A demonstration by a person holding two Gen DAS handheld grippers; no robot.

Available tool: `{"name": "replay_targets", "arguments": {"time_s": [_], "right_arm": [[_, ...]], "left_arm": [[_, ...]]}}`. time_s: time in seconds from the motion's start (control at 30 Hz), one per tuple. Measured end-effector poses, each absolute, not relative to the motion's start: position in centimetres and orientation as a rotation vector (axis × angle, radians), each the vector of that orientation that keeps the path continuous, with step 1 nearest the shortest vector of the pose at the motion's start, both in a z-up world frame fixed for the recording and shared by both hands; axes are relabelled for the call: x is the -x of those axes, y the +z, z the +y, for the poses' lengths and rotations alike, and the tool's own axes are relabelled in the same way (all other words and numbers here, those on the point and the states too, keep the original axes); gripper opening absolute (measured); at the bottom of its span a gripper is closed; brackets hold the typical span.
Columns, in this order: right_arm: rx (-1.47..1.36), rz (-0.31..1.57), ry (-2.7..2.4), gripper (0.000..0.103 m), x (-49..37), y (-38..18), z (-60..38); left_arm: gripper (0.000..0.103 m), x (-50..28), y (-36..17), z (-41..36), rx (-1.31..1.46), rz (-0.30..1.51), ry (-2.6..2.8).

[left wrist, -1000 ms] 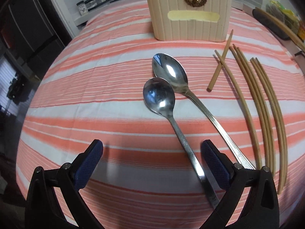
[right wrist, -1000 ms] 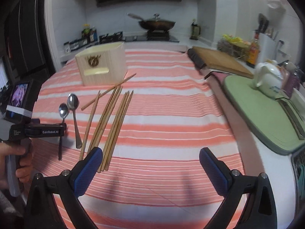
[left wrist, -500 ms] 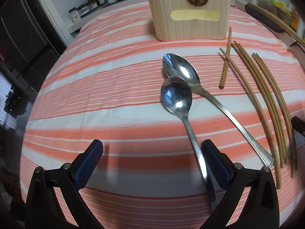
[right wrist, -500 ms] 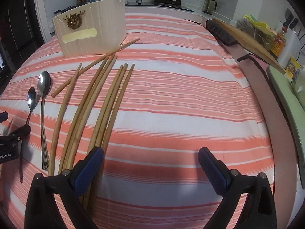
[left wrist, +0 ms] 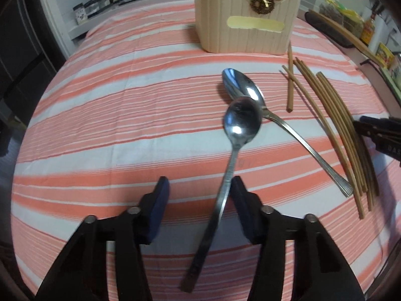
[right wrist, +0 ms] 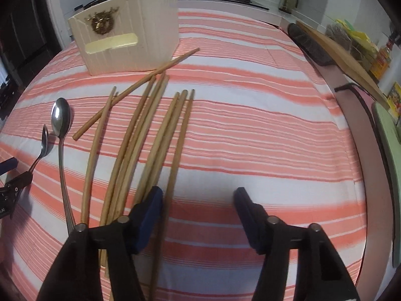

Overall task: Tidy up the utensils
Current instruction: 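Lower the left tool onto a steel spoon while the right tool approaches the chopsticks, then close the left tool on the spoon handle while the right tool grips one chopstick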

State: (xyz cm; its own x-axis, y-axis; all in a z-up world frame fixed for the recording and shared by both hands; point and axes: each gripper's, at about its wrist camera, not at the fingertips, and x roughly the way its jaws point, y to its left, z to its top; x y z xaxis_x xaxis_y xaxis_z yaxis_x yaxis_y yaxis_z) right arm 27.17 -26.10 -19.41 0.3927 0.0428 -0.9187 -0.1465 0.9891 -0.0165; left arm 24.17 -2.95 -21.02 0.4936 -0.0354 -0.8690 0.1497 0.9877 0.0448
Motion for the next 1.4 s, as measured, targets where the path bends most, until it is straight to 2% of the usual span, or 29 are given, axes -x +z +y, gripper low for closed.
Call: {"name": "replay_targets", "arguments": {"time_s": [0.03, 0.07, 0.1, 0.4, 0.5, 0.57, 0.6, 0.63, 0.67, 0.7, 0.73, 0.87, 0.97, 1.07, 1.17, 1.2, 1.23, 1.27, 1.3, 1.4], "right_arm": [[0.104, 1.165, 0.128, 0.023, -27.2, -19.4, -25.8], [0.103, 1.169, 0.122, 0.01, -27.4, -19.3, -25.8], [0.1, 1.173, 0.115, 0.007, -27.4, -19.3, -26.0], [-0.009, 1.228, 0.0, 0.006, -24.5, -19.3, -31.9], [0.01, 1.268, -0.033, 0.006, -23.5, -19.2, -33.4], [0.015, 1.292, -0.043, 0.007, -23.1, -19.1, -34.0], [0.006, 1.307, -0.04, 0.008, -23.0, -19.1, -34.2], [-0.004, 1.321, -0.028, 0.014, -23.0, -19.0, -34.4], [-0.016, 1.336, -0.008, 0.026, -23.0, -19.0, -34.6], [-0.03, 1.35, 0.012, 0.031, -23.0, -18.9, -34.7], [-0.043, 1.367, 0.032, 0.035, -23.2, -18.9, -34.7], [-0.035, 1.437, 0.099, 0.035, -24.5, -19.2, -34.5], [0.006, 1.449, 0.135, 0.035, -26.3, -19.5, -34.1], [0.022, 1.46, 0.145, 0.035, -28.1, -19.6, -34.1], [0.034, 1.449, 0.148, 0.035, -30.5, -19.8, -33.8], [0.044, 1.443, 0.145, 0.035, -31.4, -19.9, -33.6], [0.05, 1.432, 0.133, 0.032, -32.2, -19.9, -33.5], [0.047, 1.419, 0.107, 0.016, -33.2, -19.9, -33.6], [0.011, 1.419, 0.081, 0.006, -34.0, -19.9, -33.9], [-0.043, 1.369, 0.047, 0.006, -35.4, -18.9, -34.2]], "left_arm": [[0.012, -24.0, -21.0, -3.5, -0.149, 1.039, -0.119], [0.01, -23.9, -21.0, -3.7, -0.177, 1.03, -0.105], [0.009, -23.8, -21.0, -3.8, -0.188, 1.02, -0.089], [0.008, -23.9, -20.9, 4.2, -0.069, 1.046, 0.046], [0.015, -24.4, -20.8, 7.2, -0.044, 1.068, 0.033], [0.025, -25.0, -20.7, 9.0, -0.006, 1.093, -0.018], [0.041, -25.3, -20.6, 9.6, 0.002, 1.106, -0.046], [0.06, -25.5, -20.5, 9.9, -0.002, 1.124, -0.076], [0.067, -25.6, -20.5, 9.8, -0.014, 1.142, -0.104], [0.072, -25.8, -20.5, 9.7, -0.025, 1.153, -0.134], [0.072, -26.0, -20.5, 9.4, -0.036, 1.161, -0.15], [0.075, -27.8, -21.2, 7.7, -0.125, 1.162, -0.106], [0.071, -29.3, -21.1, 7.4, -0.099, 1.164, -0.089], [0.061, -30.4, -21.0, 7.0, -0.099, 1.159, -0.091], [0.035, -31.4, -20.8, 6.2, -0.118, 1.158, -0.123], [0.033, -31.7, -20.8, 5.9, -0.131, 1.158, -0.129], [0.033, -32.0, -20.7, 5.6, -0.145, 1.151, -0.128], [0.033, -32.3, -20.7, 5.5, -0.151, 1.144, -0.127], [0.032, -32.6, -20.6, 5.4, -0.154, 1.14, -0.124], [0.032, -32.5, -18.4, 6.2, -0.096, 1.091, -0.124]]}}
